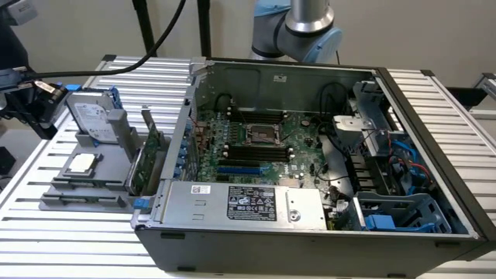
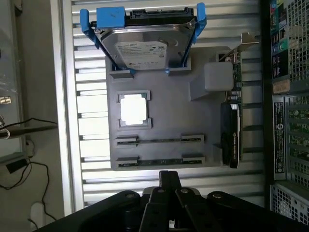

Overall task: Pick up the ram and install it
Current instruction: 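Pick up the ram and move it above insertion slot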

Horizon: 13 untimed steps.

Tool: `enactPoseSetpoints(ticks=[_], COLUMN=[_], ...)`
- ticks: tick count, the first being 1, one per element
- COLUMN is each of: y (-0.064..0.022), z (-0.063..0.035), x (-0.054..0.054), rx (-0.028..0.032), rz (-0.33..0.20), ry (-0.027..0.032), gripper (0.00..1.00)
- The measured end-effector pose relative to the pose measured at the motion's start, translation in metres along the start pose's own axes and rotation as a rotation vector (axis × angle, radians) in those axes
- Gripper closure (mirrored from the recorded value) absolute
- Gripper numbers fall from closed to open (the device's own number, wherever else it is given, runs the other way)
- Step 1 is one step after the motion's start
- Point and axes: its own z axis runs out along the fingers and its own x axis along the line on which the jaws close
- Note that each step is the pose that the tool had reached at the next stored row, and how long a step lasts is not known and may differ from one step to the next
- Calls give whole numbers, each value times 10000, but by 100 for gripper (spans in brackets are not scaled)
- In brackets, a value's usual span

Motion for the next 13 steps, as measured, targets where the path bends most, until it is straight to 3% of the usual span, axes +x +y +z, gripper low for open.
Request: enactPoseSetpoints(ticks=[3, 13], y=[0, 0], z=[0, 9], x=[0, 0], rx=[0, -5], rz=[-184, -2007], ry=[3, 79], gripper=[100, 100])
